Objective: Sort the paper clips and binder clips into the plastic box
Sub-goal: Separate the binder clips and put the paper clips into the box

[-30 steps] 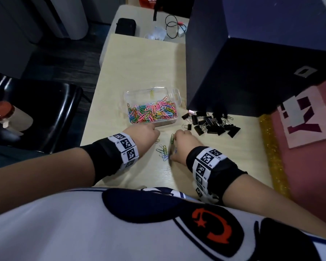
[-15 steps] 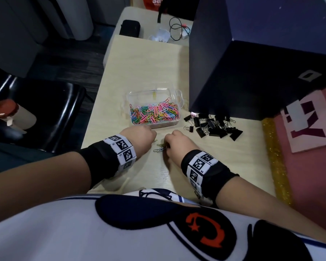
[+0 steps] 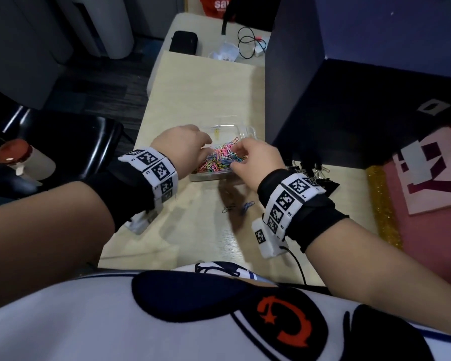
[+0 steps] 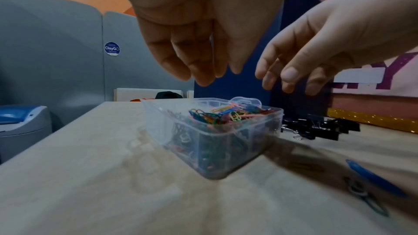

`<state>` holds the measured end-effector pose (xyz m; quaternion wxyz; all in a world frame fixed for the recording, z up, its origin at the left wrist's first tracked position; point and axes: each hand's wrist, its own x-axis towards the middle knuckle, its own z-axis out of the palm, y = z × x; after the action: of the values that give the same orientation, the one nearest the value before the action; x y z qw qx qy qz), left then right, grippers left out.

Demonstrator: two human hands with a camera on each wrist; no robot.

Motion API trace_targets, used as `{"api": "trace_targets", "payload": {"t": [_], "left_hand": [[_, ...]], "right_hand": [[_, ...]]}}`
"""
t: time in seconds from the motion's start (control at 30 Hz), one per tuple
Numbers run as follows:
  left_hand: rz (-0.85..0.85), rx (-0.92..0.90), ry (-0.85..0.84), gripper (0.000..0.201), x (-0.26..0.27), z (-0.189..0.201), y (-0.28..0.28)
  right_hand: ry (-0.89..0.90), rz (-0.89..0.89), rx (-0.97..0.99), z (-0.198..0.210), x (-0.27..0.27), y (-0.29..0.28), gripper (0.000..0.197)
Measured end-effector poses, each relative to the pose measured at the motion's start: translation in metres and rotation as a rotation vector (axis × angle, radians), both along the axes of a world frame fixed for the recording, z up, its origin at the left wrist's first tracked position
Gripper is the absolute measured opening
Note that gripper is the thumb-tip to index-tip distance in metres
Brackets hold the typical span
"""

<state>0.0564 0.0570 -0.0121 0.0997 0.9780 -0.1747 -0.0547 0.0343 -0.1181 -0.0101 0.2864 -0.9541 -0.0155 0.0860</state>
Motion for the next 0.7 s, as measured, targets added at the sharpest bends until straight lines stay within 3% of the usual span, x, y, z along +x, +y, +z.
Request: {"api": "trace_targets", "payload": {"t": [0.13,0.23,0.43,0.5,0.6,0.7], "left_hand": [[-0.08,0.003,-0.007,0.029,-0.014,-0.005,-0.004],[-0.218,0.15,0.089,0.024,-0.031,-0.021,-0.018],[-0.297,0.326,0.2,0.023,-0.035,-0.05,-0.035],[-0.314,0.319,0.198,0.022,-0.035,-0.053,-0.038],[-0.331,0.32,0.166,0.016,-0.035,-0.055,-0.036],[-0.325,0.335,0.168,0.013,-0.037,-0.056,-0.033]], "right_hand": [[0.204,0.152,-0.315,0.0,-0.005,-0.009,0.029],[0.418,0.248,-0.505,-0.013,-0.022,-0.016,0.043],[0.379,0.14,-0.376,-0.036,-0.042,-0.002,0.068],[0.34,0.16,-0.374,-0.041,-0.046,0.005,0.062],[0.292,0.179,-0.347,-0.042,-0.046,0.004,0.035],[0.3,0.203,-0.317,-0.041,-0.042,-0.006,0.03]]}}
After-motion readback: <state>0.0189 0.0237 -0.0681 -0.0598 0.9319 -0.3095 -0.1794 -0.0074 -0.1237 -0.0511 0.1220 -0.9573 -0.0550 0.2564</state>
